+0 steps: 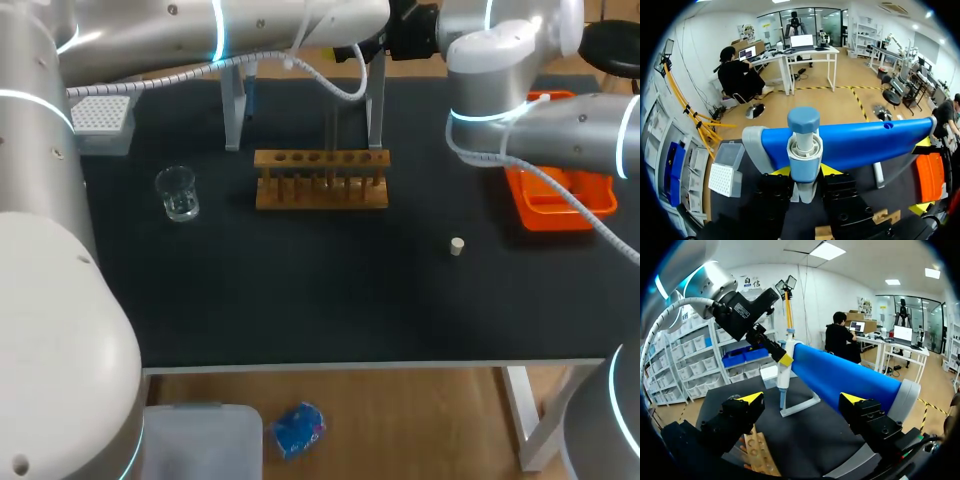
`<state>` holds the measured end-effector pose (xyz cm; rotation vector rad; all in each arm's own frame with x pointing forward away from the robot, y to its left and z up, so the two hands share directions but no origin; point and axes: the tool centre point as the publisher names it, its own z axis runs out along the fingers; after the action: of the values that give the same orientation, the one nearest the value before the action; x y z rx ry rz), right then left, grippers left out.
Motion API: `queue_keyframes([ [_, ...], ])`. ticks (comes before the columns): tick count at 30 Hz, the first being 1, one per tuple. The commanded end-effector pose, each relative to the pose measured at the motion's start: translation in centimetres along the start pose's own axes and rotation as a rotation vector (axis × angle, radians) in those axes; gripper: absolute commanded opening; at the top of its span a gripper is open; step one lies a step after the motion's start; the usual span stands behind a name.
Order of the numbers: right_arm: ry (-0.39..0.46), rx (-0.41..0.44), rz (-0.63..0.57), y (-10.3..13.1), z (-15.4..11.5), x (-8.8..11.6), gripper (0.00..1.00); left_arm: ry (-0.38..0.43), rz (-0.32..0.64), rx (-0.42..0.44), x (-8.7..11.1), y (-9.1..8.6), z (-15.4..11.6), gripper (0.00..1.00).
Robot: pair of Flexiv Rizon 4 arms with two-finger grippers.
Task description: Invert the test tube, pick up the pipette, mount the tip to pipette, aspirate from beaker and dispense into the tube, eject the tip, return the pipette, and cap with the stopper.
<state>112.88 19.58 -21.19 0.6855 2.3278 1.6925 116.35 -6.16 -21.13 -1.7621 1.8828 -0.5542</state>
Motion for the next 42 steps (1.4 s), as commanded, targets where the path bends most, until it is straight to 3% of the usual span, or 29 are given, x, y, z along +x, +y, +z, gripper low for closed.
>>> queue_keyframes([
  [1, 0.002, 0.0, 0.0, 0.0, 0.1, -0.1, 1.0, 0.003, -0.001, -0.003, 0.0, 0.1, 0.2, 0.33],
  [8, 0.002, 0.0, 0.0, 0.0, 0.1, -0.1, 1.0, 0.0, -0.006, -0.003, -0.1, 0.3, 0.1, 0.32],
  [13, 0.002, 0.0, 0.0, 0.0, 0.1, -0.1, 1.0, -0.004, -0.009, 0.0, -0.1, 0.4, -0.2, 0.47],
  [24, 0.002, 0.0, 0.0, 0.0, 0.1, -0.1, 1.0, -0.001, -0.014, 0.016, 0.1, 0.8, -1.6, 0.48],
  [32, 0.002, 0.0, 0.0, 0.0, 0.1, -0.1, 1.0, 0.009, -0.023, 0.028, 0.4, 2.4, -3.5, 0.5],
  [34, 0.002, 0.0, 0.0, 0.0, 0.1, -0.1, 1.0, 0.021, -0.026, 0.035, 0.5, 3.0, -4.1, 0.54],
  [35, 0.002, 0.0, 0.0, 0.0, 0.1, -0.1, 1.0, 0.034, -0.022, 0.049, 0.6, 3.3, -4.4, 0.6],
  [37, 0.002, 0.0, 0.0, 0.0, 0.1, -0.1, 1.0, 0.061, -0.018, 0.078, 0.6, 3.9, -5.1, 0.58],
  [42, 0.002, 0.0, 0.0, 0.0, 0.1, -0.1, 1.0, 0.108, 0.029, 0.143, 0.7, 5.1, -7.0, 0.65],
])
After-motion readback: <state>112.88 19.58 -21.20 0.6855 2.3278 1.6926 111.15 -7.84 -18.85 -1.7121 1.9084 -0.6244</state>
